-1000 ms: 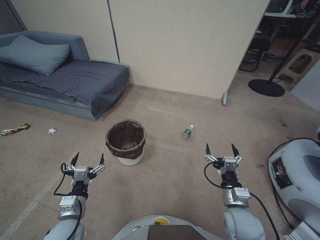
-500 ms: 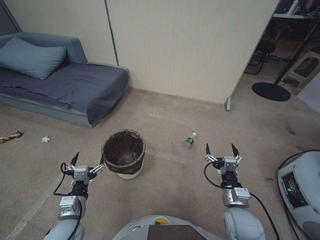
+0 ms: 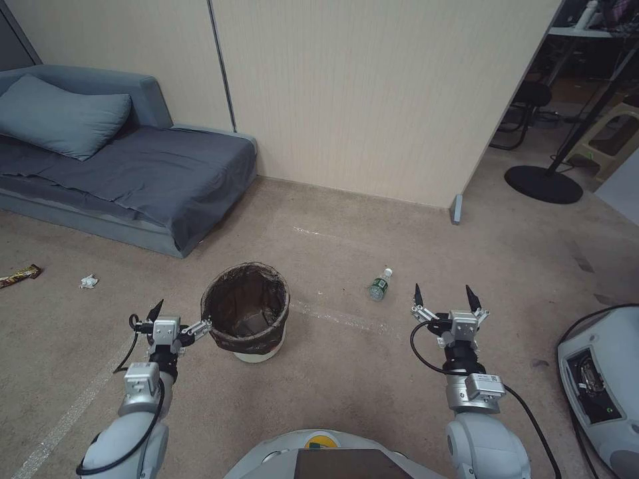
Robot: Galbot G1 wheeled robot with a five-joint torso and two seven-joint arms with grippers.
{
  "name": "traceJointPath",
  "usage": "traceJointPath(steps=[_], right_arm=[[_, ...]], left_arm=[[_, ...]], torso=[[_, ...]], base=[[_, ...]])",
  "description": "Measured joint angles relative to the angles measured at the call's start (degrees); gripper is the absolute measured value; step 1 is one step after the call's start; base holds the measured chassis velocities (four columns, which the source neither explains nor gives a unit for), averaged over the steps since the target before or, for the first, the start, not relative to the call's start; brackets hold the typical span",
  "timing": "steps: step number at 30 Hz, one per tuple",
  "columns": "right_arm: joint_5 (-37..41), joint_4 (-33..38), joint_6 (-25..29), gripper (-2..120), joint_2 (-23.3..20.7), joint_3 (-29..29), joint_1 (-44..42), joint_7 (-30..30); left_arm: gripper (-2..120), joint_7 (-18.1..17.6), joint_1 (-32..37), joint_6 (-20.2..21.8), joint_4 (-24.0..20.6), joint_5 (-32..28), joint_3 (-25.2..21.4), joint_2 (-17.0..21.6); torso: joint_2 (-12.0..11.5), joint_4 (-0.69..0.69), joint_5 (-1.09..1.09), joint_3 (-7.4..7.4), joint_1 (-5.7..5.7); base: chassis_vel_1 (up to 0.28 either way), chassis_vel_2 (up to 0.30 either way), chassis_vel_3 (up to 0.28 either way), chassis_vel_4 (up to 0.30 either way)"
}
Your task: Pick up the trash bin, then pick up the garbage from the floor and place it into the trash bin.
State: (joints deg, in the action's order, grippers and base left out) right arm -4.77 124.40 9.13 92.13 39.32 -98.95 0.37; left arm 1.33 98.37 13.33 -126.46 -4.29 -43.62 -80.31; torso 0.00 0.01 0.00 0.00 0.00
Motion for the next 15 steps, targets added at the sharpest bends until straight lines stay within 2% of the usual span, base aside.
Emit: traceJointPath(steps=[3, 4, 7, 8, 10, 12, 15], right_arm=[[0.1, -0.1, -0.4, 100, 0.0, 0.0, -0.1, 0.6], [0.1, -0.1, -0.4, 100, 0.0, 0.0, -0.1, 0.6], [0.4, -1.3, -0.9, 100, 0.0, -0.2, 0.4, 1.1], [0.4, -1.3, -0.9, 100, 0.0, -0.2, 0.4, 1.1], [0.5, -2.7, -1.4, 100, 0.0, -0.9, 1.1, 1.4], [0.4, -3.4, -1.4, 100, 0.0, -1.1, 1.2, 1.4], [-0.1, -5.7, -0.9, 100, 0.0, -1.5, 1.1, 1.2]], left_arm=[[100, -1.1, -4.6, 8.1, -0.6, -5.1, 0.6, 3.9], [100, -1.1, -4.6, 8.1, -0.6, -5.1, 0.6, 3.9], [100, -3.7, -9.5, 17.4, 0.1, -10.8, 1.2, 8.8], [100, -3.7, -9.5, 17.4, 0.1, -10.8, 1.2, 8.8], [100, -5.3, -11.7, 21.8, 1.2, -12.8, 1.5, 10.7], [100, -5.9, -12.7, 23.4, 1.8, -13.5, 2.0, 11.3], [100, -8.1, -14.8, 27.8, 3.2, -15.2, 3.3, 11.7]], torso=[[0.0, 0.0, 0.0, 0.0, 0.0], [0.0, 0.0, 0.0, 0.0, 0.0], [0.0, -0.04, -0.02, 0.0, 0.0], [0.0, -0.04, -0.02, 0.0, 0.0], [0.0, 0.02, 0.0, 0.0, 0.0], [0.0, 0.02, 0.0, 0.0, 0.0], [0.0, -0.02, 0.0, 0.01, 0.0]], base=[[0.0, 0.0, 0.0, 0.0], [0.0, 0.0, 0.0, 0.0], [0.0, 0.0, 0.0, 0.0], [0.0, 0.0, 0.0, 0.0], [0.0, 0.0, 0.0, 0.0], [0.0, 0.0, 0.0, 0.0], [0.0, 0.0, 0.0, 0.0]])
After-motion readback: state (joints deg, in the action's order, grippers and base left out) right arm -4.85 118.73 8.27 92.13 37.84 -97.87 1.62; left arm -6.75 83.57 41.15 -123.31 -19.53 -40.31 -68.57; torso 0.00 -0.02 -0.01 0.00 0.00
